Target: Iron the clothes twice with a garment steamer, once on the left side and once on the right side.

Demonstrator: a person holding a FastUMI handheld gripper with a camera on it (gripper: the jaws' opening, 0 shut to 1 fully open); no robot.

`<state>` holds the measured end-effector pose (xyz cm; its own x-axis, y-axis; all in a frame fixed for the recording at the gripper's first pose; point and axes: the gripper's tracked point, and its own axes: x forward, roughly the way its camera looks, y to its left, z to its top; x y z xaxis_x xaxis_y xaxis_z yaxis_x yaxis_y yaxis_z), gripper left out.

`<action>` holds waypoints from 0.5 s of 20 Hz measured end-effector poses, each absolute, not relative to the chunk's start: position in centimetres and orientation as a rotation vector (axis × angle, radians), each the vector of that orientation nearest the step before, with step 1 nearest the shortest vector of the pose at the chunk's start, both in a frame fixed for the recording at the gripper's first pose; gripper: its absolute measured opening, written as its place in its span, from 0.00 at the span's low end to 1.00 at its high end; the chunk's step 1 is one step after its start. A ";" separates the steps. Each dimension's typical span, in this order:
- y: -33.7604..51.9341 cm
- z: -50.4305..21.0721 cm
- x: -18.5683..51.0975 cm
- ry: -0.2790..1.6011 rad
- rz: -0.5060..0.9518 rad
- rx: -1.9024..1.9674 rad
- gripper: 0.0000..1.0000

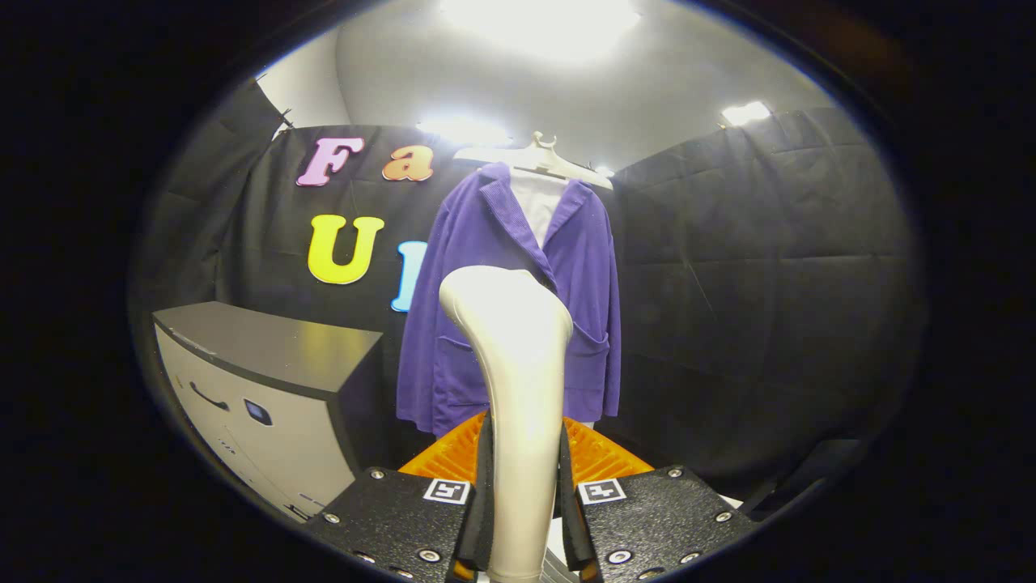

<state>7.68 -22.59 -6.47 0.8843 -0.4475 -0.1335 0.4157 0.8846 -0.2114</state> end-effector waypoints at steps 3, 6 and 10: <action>-18.6 -5.2 5.7 0.158 -0.427 -0.170 0.34; -14.7 -4.3 3.9 0.153 -0.405 -0.185 0.34; -9.7 -3.5 1.6 0.135 -0.368 -0.190 0.34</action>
<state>1.60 -9.70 -3.50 0.9245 -0.3688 -0.0964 0.3436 0.9157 -0.2083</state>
